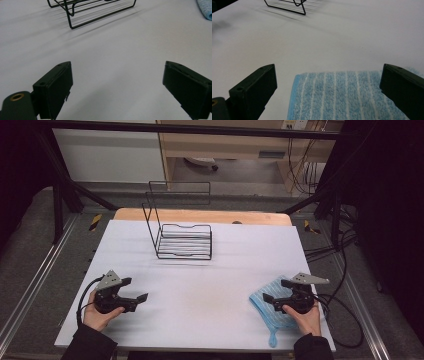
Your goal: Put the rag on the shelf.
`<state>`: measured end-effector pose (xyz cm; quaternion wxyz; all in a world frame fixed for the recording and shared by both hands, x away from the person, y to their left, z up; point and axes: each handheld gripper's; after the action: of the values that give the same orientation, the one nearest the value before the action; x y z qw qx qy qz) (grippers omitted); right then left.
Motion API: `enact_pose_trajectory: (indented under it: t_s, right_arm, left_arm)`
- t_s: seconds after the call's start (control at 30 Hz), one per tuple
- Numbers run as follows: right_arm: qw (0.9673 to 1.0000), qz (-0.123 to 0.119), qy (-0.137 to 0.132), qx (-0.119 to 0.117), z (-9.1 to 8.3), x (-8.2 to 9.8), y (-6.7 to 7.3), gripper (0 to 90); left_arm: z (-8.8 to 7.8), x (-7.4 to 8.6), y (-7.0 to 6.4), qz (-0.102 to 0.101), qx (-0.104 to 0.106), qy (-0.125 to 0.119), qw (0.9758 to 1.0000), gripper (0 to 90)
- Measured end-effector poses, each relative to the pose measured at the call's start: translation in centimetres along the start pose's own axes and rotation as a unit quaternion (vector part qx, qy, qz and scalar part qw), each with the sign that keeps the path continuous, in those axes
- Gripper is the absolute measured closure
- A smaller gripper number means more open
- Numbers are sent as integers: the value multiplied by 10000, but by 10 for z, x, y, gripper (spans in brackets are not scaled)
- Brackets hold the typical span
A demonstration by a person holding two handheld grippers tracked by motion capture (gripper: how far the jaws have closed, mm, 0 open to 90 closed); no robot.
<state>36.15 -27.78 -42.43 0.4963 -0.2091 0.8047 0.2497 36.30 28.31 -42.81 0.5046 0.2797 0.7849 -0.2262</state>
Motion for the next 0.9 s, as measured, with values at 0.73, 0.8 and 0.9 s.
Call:
enact_pose_trajectory:
  t_s: [0.73,0.8,0.9]
  right_arm:
    - [9989,-177,398,161,15,1,16,64]
    - [9986,-237,433,166,17,0,19,85]
    - [9976,-300,567,246,23,0,25,117]
  left_arm:
    - [0,2,2,-32,-39,29,10000,100]
    - [-1,2,2,-42,-37,25,10000,100]
    - [-1,2,3,-56,-28,25,10000,101]
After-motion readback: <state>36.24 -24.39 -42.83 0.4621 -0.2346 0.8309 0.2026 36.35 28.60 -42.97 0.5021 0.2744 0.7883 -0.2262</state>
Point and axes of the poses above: each handheld gripper's, and its own axes: z roughly forward along the jaws, x roughly out of its underside, y roughly to its left, and after that the axes turned 10 degrees about -y, right-handed
